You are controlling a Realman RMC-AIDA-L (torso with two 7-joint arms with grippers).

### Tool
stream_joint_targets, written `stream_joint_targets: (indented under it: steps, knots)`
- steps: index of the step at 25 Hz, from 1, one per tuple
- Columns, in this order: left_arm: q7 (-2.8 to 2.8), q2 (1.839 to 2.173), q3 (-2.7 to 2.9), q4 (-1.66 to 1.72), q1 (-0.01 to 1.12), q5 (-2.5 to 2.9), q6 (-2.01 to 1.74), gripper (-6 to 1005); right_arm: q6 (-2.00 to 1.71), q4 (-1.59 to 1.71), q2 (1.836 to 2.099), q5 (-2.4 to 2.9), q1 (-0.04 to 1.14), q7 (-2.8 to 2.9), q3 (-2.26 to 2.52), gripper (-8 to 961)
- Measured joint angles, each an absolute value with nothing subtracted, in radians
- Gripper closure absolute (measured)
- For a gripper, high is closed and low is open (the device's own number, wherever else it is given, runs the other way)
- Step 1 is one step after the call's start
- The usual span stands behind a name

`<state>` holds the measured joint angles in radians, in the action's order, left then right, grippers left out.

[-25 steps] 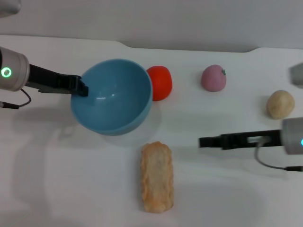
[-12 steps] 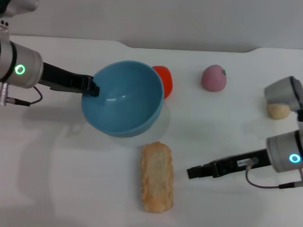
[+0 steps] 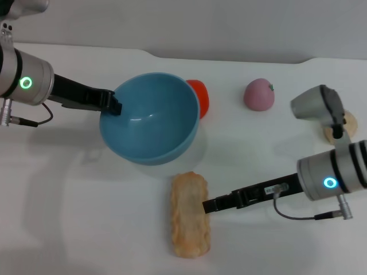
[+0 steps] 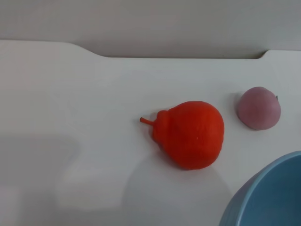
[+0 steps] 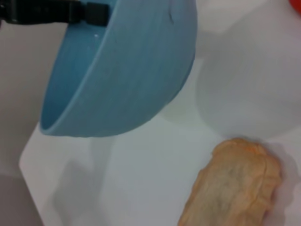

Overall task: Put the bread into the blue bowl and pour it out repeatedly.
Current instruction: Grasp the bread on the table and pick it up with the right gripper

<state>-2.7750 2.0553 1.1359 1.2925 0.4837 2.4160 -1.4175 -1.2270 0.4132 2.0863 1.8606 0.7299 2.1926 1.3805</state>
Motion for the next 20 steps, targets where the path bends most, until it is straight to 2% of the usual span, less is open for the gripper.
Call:
stream_joint_targets:
  steps: [3, 20]
  knots:
    - [-2.775, 2.054, 1.132, 1.293, 0.491, 2.416, -1.417, 974, -1.162, 0.378, 2.089, 1.771, 0.752, 2.196, 1.46, 424]
    - [-2.775, 2.052, 1.132, 1.293, 0.501, 2.416, -1.407, 975, -0.933, 0.379, 2.092, 1.596, 0.805, 2.365, 1.777, 431]
